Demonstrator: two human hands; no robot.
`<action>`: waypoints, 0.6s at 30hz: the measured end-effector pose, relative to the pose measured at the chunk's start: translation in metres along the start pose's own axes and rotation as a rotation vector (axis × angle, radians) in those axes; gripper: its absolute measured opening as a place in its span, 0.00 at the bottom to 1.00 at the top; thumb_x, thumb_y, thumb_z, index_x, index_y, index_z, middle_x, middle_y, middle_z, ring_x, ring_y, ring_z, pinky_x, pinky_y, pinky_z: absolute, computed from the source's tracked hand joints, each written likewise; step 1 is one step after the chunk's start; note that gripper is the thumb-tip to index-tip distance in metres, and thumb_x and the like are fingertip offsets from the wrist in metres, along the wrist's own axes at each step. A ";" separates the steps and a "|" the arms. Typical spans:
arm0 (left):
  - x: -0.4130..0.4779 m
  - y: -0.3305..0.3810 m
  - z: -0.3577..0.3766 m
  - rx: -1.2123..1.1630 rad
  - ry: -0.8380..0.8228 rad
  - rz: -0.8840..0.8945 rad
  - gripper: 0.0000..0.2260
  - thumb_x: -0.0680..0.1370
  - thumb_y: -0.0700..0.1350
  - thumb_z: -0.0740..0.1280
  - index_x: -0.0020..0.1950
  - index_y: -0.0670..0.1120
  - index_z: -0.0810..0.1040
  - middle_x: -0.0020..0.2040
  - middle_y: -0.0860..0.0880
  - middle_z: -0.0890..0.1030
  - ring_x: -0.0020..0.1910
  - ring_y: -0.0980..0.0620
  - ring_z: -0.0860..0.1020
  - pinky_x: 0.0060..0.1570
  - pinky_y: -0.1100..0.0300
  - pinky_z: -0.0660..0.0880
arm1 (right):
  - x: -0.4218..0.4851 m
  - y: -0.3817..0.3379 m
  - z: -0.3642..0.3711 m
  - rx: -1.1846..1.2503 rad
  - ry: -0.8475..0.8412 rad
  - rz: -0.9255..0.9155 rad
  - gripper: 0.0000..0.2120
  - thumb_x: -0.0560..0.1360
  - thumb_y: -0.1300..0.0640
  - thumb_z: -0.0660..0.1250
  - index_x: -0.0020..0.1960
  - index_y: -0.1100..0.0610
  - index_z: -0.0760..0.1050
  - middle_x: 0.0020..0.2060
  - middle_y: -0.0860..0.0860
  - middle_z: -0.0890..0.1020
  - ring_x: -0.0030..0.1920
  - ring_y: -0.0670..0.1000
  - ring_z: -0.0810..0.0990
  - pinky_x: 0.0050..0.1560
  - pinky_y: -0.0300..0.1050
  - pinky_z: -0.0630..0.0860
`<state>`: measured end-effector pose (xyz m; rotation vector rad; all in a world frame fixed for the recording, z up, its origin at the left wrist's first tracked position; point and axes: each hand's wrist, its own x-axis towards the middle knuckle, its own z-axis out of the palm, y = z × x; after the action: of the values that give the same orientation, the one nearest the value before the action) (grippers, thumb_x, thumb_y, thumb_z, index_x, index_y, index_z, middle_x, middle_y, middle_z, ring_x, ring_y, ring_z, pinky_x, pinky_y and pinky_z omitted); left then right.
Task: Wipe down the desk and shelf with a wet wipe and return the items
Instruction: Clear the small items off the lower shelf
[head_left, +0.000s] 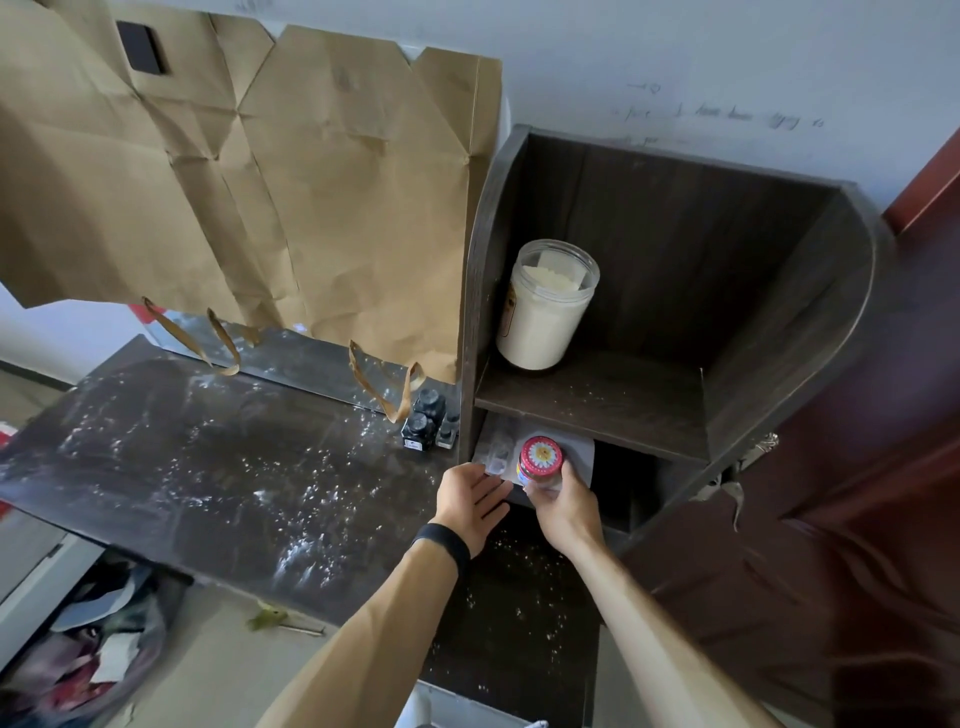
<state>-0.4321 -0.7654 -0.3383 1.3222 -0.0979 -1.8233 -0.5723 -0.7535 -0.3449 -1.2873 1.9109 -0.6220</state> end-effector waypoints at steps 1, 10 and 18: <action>0.001 0.001 0.000 0.008 0.006 -0.005 0.14 0.79 0.45 0.60 0.61 0.40 0.75 0.59 0.41 0.80 0.56 0.44 0.80 0.58 0.49 0.75 | 0.001 -0.001 0.001 -0.051 0.037 -0.017 0.28 0.78 0.49 0.69 0.74 0.57 0.66 0.63 0.54 0.79 0.63 0.52 0.78 0.59 0.41 0.72; -0.006 0.005 0.003 0.063 0.009 -0.028 0.14 0.78 0.48 0.61 0.58 0.42 0.77 0.55 0.44 0.80 0.55 0.44 0.80 0.58 0.49 0.74 | 0.012 -0.007 0.011 -0.074 0.109 -0.064 0.26 0.77 0.49 0.70 0.71 0.55 0.70 0.65 0.54 0.79 0.65 0.54 0.77 0.65 0.48 0.73; -0.008 0.002 -0.005 0.113 -0.026 -0.042 0.15 0.79 0.49 0.61 0.63 0.44 0.75 0.60 0.45 0.80 0.54 0.44 0.82 0.53 0.50 0.76 | 0.006 0.004 0.014 -0.036 0.122 -0.052 0.29 0.75 0.53 0.72 0.73 0.57 0.66 0.66 0.54 0.77 0.66 0.54 0.76 0.64 0.47 0.73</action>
<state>-0.4261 -0.7587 -0.3335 1.3884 -0.1914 -1.8941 -0.5645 -0.7577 -0.3585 -1.3534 2.0010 -0.7101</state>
